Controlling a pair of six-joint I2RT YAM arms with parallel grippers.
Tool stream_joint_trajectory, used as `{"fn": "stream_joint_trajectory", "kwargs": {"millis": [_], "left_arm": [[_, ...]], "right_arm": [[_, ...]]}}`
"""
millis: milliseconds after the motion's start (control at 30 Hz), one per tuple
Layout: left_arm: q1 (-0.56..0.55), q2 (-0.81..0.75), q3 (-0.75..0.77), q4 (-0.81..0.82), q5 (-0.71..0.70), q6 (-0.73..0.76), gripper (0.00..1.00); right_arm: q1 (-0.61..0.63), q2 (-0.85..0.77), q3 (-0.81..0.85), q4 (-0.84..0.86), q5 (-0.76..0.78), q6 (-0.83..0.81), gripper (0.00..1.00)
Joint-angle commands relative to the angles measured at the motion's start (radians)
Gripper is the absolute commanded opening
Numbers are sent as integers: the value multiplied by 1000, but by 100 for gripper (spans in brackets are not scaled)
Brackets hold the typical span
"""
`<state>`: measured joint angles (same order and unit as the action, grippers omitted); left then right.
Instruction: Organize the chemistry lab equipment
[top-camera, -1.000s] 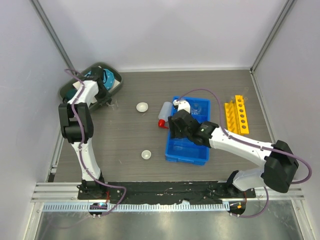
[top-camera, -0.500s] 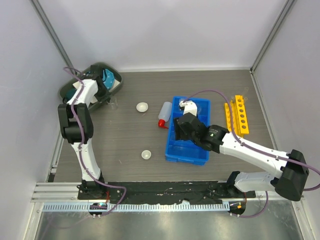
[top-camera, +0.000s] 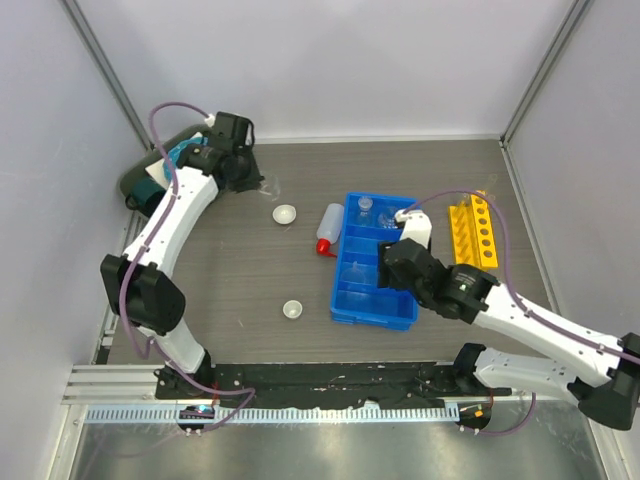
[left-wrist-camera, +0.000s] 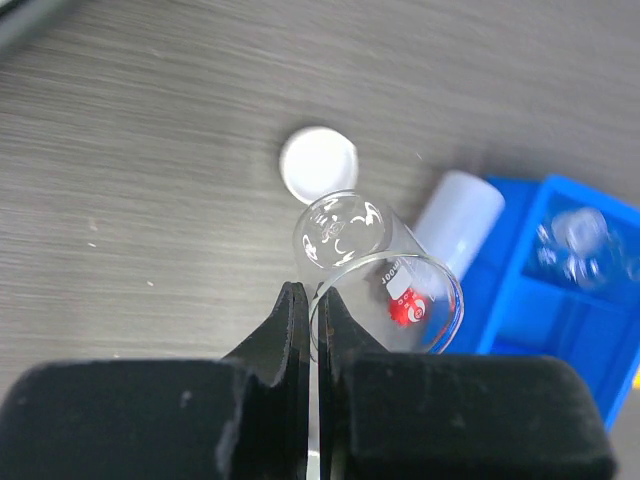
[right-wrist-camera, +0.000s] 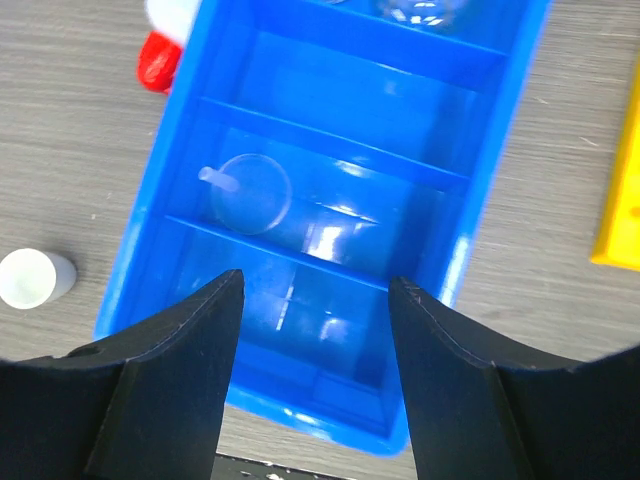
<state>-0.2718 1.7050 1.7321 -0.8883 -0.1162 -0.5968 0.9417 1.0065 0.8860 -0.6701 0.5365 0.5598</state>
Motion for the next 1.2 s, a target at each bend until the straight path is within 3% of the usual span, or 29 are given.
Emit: {"fn": "stream_joint_trajectory", "kwargs": {"millis": [0, 167, 567, 867, 1167], "left_arm": [[-130, -61, 49, -58, 13, 29, 0], [-273, -56, 116, -107, 1, 48, 0], [-645, -19, 153, -100, -68, 29, 0], [-767, 80, 60, 41, -70, -4, 0], [-816, 229, 122, 78, -60, 2, 0]], "right_arm": [[6, -95, 4, -138, 173, 78, 67], [5, -135, 51, -264, 233, 132, 69], [-21, -201, 50, -305, 286, 227, 73], [-23, -235, 125, -387, 304, 247, 73], [-23, -290, 171, -454, 319, 246, 73]]}}
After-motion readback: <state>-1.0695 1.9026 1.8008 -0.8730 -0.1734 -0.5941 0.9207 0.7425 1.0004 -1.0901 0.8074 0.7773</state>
